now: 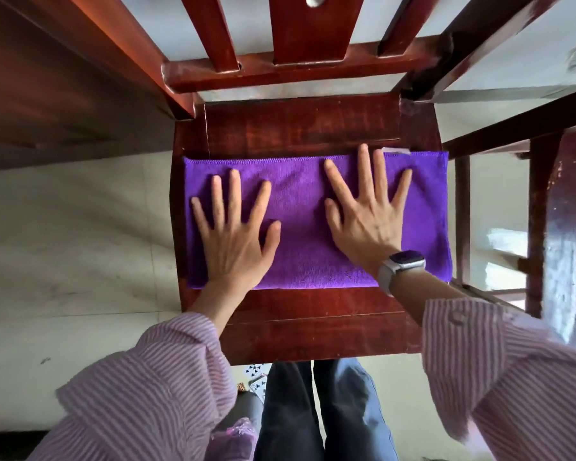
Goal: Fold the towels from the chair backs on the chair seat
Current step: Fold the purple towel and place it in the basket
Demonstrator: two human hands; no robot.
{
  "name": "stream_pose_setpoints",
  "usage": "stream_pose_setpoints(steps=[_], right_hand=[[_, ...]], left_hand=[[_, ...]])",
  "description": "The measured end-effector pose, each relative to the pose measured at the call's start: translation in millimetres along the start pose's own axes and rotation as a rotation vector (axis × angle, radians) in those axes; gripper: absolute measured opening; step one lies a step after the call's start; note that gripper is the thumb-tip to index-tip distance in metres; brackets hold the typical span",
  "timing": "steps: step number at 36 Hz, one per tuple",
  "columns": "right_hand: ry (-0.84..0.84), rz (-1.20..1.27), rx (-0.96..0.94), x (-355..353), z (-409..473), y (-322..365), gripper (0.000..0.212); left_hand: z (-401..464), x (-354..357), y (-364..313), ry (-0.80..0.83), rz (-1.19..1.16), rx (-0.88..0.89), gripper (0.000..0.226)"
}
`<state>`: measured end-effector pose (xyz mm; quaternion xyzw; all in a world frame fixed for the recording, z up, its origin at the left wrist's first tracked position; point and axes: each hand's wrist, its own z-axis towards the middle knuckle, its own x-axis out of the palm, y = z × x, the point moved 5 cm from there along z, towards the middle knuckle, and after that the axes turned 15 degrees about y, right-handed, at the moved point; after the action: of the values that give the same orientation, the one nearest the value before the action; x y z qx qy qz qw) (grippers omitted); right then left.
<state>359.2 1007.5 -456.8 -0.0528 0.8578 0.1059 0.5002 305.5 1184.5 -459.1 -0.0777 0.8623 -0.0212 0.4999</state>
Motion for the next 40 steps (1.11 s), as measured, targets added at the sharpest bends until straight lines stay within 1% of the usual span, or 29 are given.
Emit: stream_pose_setpoints(steps=[4,9,11,13,15,19,22,24,26,28,29,31,34,38,40], right_hand=[[-0.016,-0.038,0.002,6,2,-4,0.055],[0.016,-0.003,-0.042,0,-2,-4,0.055],[-0.005,0.019,-0.055,-5,-11,-10,0.055],[-0.054,0.048,-0.008,-10,-25,-23,0.054],[-0.068,0.09,0.086,-9,-41,-40,0.055],[0.026,0.14,0.266,14,-63,-72,0.058],[0.066,0.183,0.277,24,-63,-79,0.058],[0.064,0.271,0.249,20,-60,-79,0.06],[-0.015,0.408,0.238,11,-62,-82,0.058],[-0.161,0.506,0.277,0,-66,-90,0.052],[-0.224,0.542,0.322,-4,-69,-95,0.049],[-0.255,0.617,0.46,-6,-70,-105,0.039],[-0.157,0.736,0.619,-3,-62,-116,0.025],[-0.054,0.767,0.667,-6,-54,-119,0.021],[0.006,0.776,0.675,-7,-52,-119,0.017]], left_hand=[[1,3,2,-0.017,0.022,-0.019,0.064],[1,1,0,0.018,0.015,-0.014,0.067],[-2,-1,3,0.016,-0.021,-0.034,0.067],[-8,-5,9,-0.009,-0.071,-0.07,0.066],[-14,-4,17,-0.029,-0.097,-0.095,0.065],[-19,6,26,0.005,-0.116,-0.103,0.064],[-17,9,27,0.019,-0.123,-0.106,0.064],[-17,7,27,0.017,-0.118,-0.108,0.064],[-19,4,25,0.003,-0.127,-0.105,0.064],[-22,0,17,-0.019,-0.127,-0.066,0.064],[-25,-2,11,-0.027,-0.114,-0.033,0.063],[-30,-3,-4,-0.032,-0.082,0.034,0.061],[-36,2,-23,0.013,-0.058,0.091,0.059],[-37,17,-34,0.113,-0.014,0.085,0.058],[-37,21,-34,0.134,0.002,0.07,0.057]])
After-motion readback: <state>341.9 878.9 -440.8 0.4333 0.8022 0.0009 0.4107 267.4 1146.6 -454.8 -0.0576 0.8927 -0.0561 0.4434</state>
